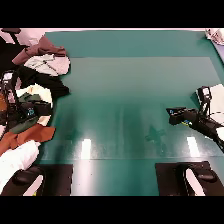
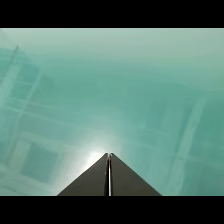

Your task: Fold the shirts.

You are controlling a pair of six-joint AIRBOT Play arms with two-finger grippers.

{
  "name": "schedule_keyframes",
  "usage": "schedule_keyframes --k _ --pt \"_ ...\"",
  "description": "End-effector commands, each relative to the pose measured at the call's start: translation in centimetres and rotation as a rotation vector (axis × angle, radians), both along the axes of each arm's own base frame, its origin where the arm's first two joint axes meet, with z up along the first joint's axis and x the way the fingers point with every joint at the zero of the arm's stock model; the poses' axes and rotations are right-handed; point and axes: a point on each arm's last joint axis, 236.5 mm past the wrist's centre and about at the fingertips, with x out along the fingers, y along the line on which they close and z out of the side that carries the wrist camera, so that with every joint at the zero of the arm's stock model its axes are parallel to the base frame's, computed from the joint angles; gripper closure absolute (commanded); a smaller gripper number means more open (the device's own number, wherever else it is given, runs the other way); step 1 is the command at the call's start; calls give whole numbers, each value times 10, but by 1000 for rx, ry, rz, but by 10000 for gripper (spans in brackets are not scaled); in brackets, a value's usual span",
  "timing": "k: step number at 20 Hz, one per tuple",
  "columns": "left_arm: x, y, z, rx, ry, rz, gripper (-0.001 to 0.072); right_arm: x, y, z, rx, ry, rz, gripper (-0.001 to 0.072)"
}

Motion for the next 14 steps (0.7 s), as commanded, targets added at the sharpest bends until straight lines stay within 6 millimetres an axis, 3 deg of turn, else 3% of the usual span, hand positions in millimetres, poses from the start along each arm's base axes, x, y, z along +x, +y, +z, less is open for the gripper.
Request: schedule_keyframes --k 1,10,14 --pt "0 0 0 0 0 0 679 -1 2 -1 10 11 1 687" --pt "0 0 0 0 -1 0 679 -13 12 -8 26 62 53 688" --pt "0 0 1 -2 -2 0 679 -14 13 -8 121 121 -24 688"
